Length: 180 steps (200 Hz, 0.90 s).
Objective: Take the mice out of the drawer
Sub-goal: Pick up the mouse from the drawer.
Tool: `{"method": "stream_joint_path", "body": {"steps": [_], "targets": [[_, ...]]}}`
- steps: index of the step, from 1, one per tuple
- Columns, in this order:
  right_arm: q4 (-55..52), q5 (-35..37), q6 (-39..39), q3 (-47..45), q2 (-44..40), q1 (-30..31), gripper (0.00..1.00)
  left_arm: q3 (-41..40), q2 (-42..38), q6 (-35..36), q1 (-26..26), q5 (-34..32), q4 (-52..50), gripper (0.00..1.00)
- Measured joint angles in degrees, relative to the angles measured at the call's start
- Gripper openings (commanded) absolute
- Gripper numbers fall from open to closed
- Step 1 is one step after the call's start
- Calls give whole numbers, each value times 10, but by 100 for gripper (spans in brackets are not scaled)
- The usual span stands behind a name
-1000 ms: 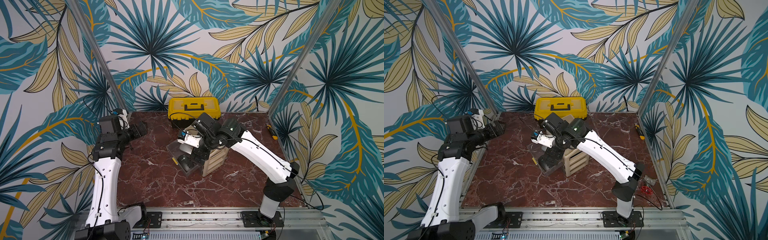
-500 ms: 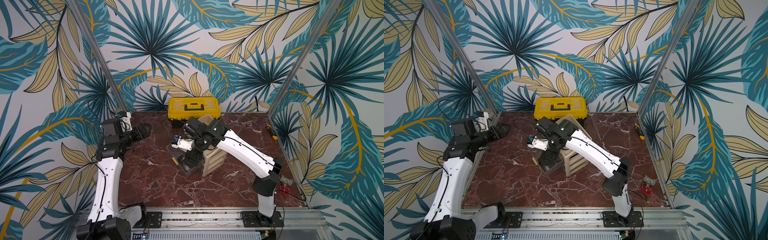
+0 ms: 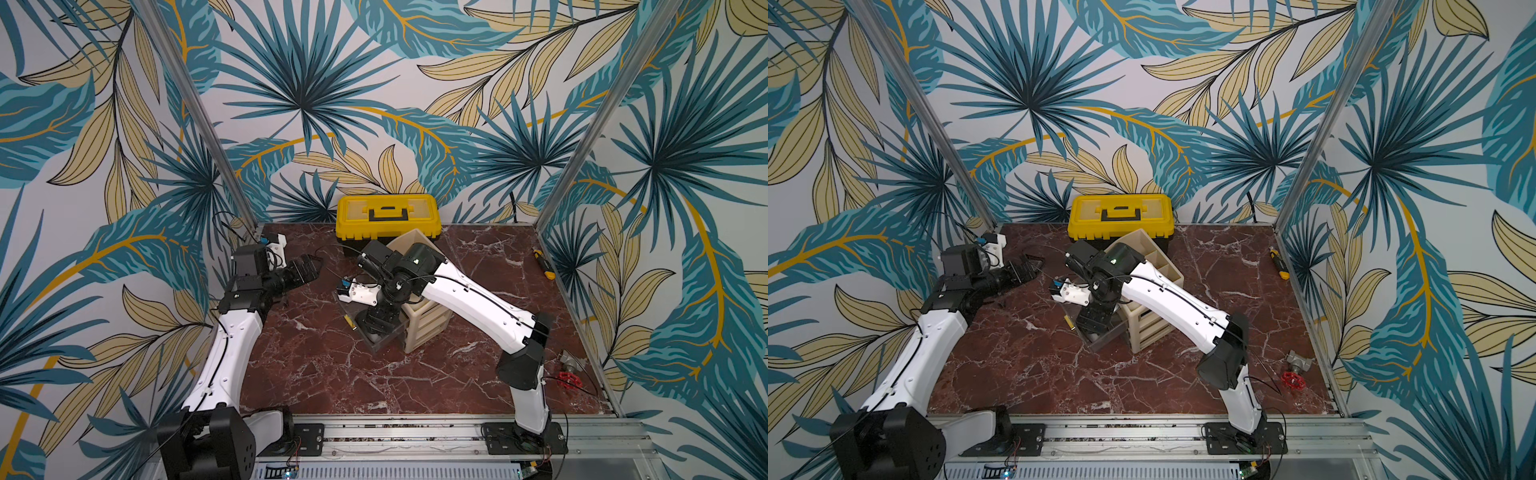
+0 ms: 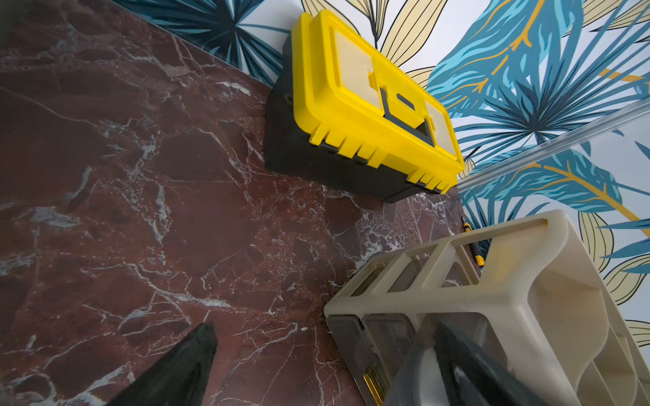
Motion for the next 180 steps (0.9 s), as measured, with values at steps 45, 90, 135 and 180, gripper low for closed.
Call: {"method": "stream_joint_path", "body": {"steps": [45, 90, 135, 180], "targets": [[0, 1, 6, 0, 4, 3, 66, 0, 14, -2, -8, -1, 23, 100], [-2, -3, 8, 0, 6, 2, 66, 0, 19, 1, -20, -8, 26, 100], [-8, -7, 8, 5, 23, 3, 66, 0, 38, 12, -47, -13, 28, 100], [-14, -11, 8, 11, 30, 2, 66, 0, 57, 16, -63, -13, 28, 100]]}}
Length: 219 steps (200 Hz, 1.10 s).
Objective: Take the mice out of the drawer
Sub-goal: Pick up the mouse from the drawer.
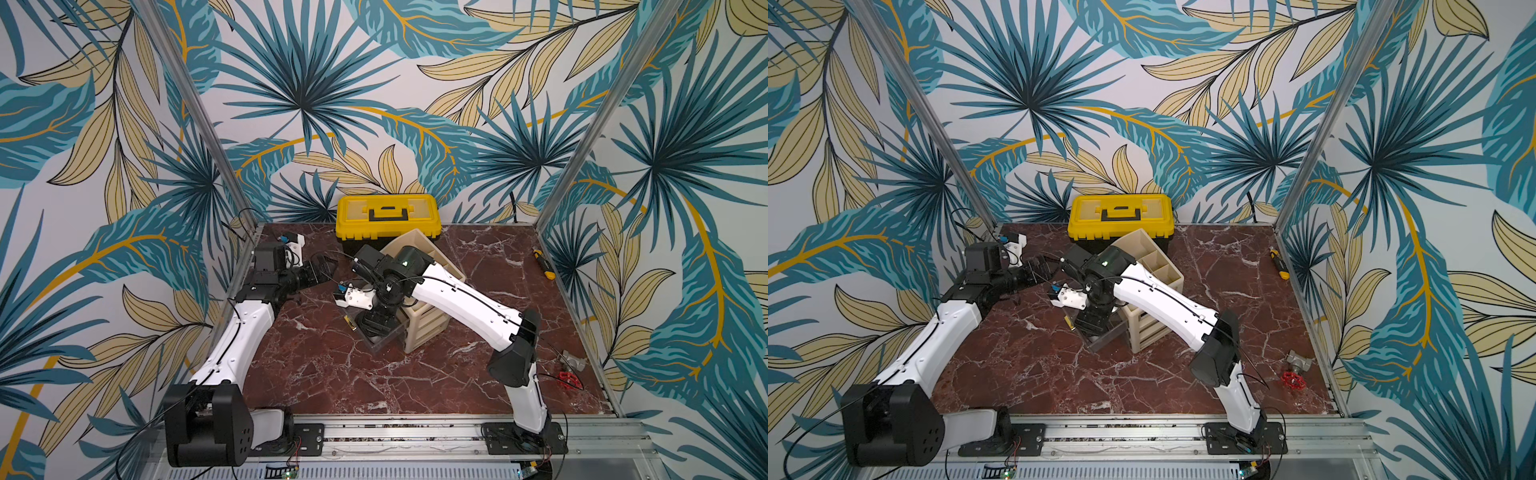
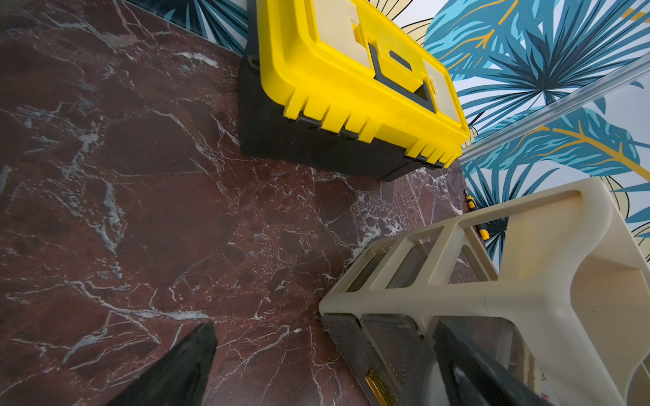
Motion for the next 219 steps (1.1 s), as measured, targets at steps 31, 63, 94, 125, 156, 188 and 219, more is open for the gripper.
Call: {"method": "stream_joint_path", "body": {"steps": [31, 63, 94, 125, 156, 188, 219], "targets": [[-2, 1, 0, 4, 5, 0, 66, 0, 0, 0, -7, 0, 0, 100], [-3, 12, 5, 9, 10, 0, 68, 0, 6, 0, -23, 0, 0, 100], [-3, 31, 11, 9, 11, -1, 71, 0, 17, 0, -33, -5, 0, 100], [-3, 49, 16, 9, 12, -5, 72, 0, 19, 0, -35, -8, 0, 100], [-3, 55, 18, 9, 13, -10, 72, 0, 19, 0, -35, -9, 0, 100], [-2, 61, 20, 9, 18, -10, 69, 0, 19, 0, -35, -9, -1, 100], [-10, 61, 24, 7, 29, -12, 62, 0, 19, 0, -35, -9, -2, 100]]}}
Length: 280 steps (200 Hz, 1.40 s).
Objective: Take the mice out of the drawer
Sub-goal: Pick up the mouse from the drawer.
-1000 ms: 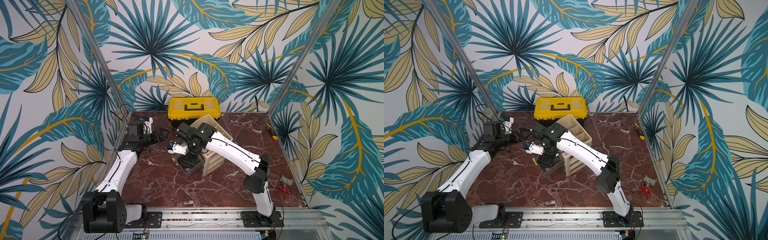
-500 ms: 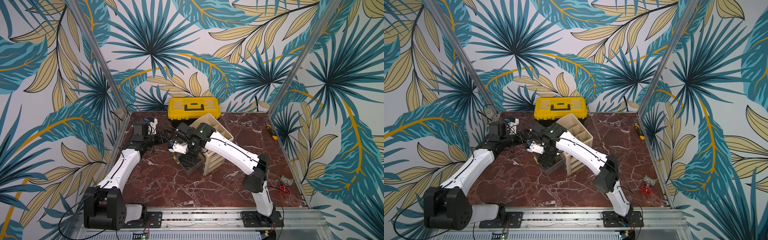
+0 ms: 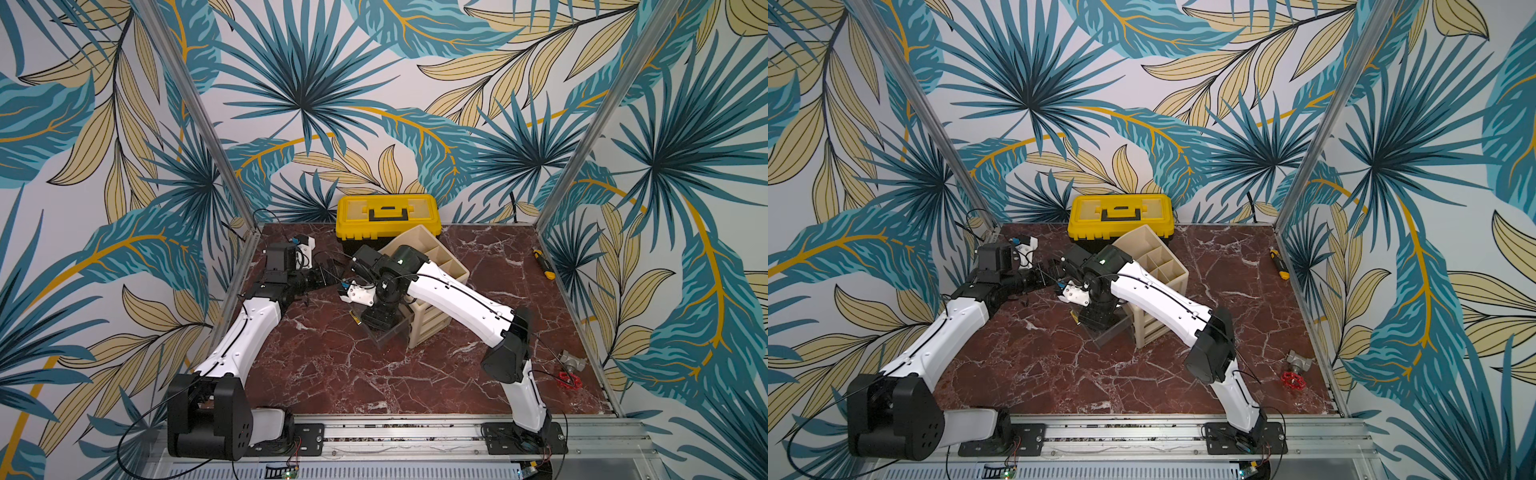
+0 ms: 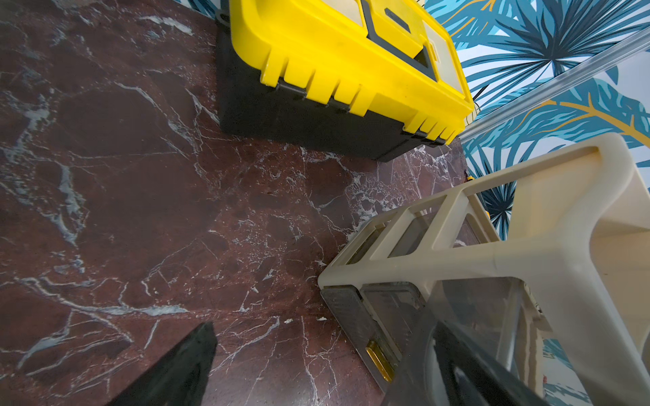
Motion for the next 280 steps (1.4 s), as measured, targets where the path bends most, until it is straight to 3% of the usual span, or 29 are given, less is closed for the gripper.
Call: {"method": "stream_joint_path", "body": {"steps": [85, 166, 184, 280], "targets": [[2, 6, 5, 0, 2, -1, 41, 0, 0, 0, 0, 0, 0, 100], [3, 43, 11, 0, -5, 1, 32, 0, -1, 0, 0, 0, -1, 100], [2, 54, 11, 0, -6, 1, 26, 0, -1, 0, 0, 0, -2, 100], [3, 75, 12, 29, -28, -2, 25, 0, -1, 11, 0, -4, -13, 100]]}}
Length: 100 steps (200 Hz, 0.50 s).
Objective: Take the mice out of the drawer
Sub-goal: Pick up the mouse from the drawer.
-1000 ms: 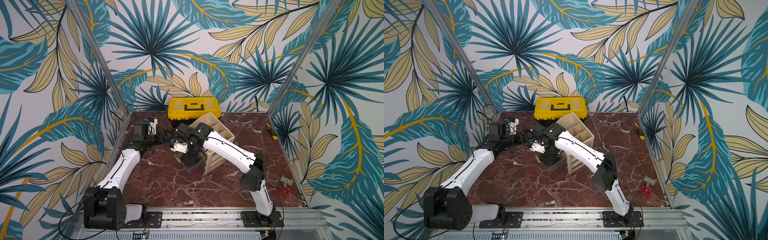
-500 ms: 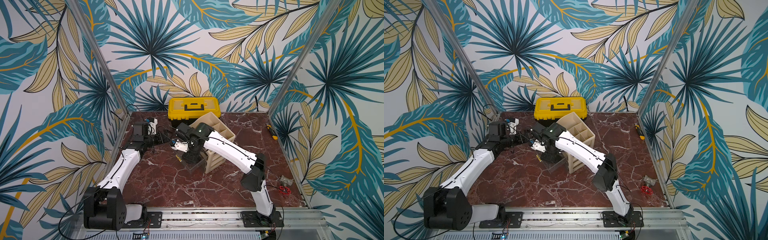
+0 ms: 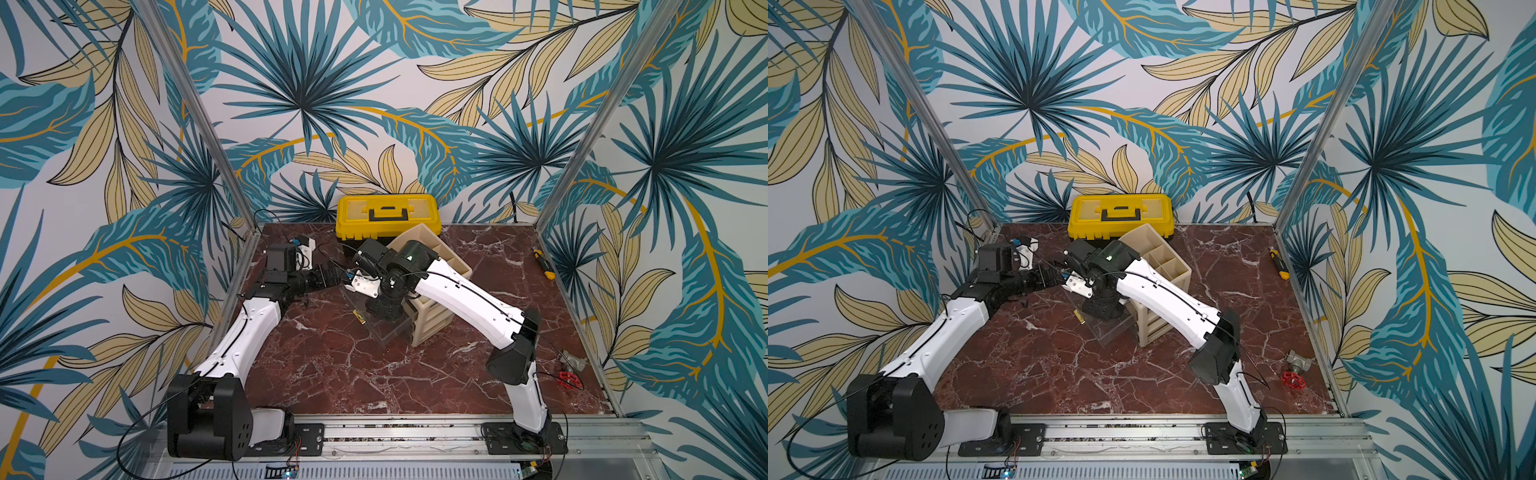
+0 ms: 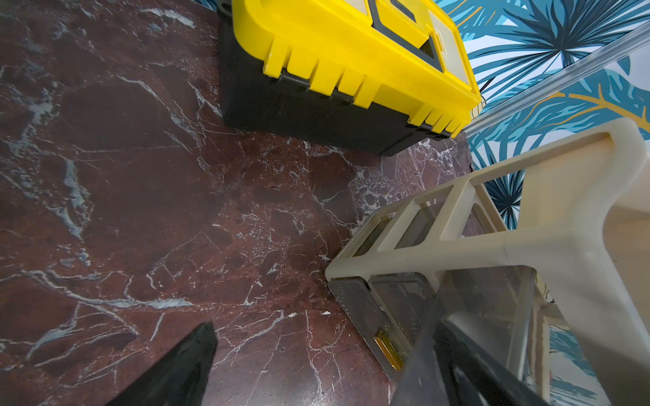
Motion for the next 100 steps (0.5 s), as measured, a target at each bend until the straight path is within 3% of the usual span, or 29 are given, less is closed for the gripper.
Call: {"method": "stream_joint_path", "body": {"steps": [63, 100], "targets": [[2, 12, 2, 19, -73, -3, 25, 1, 0, 2, 0, -3, -1, 100], [6, 68, 15, 26, -143, -14, 25, 1, 0, 4, 0, -3, -5, 100]]}}
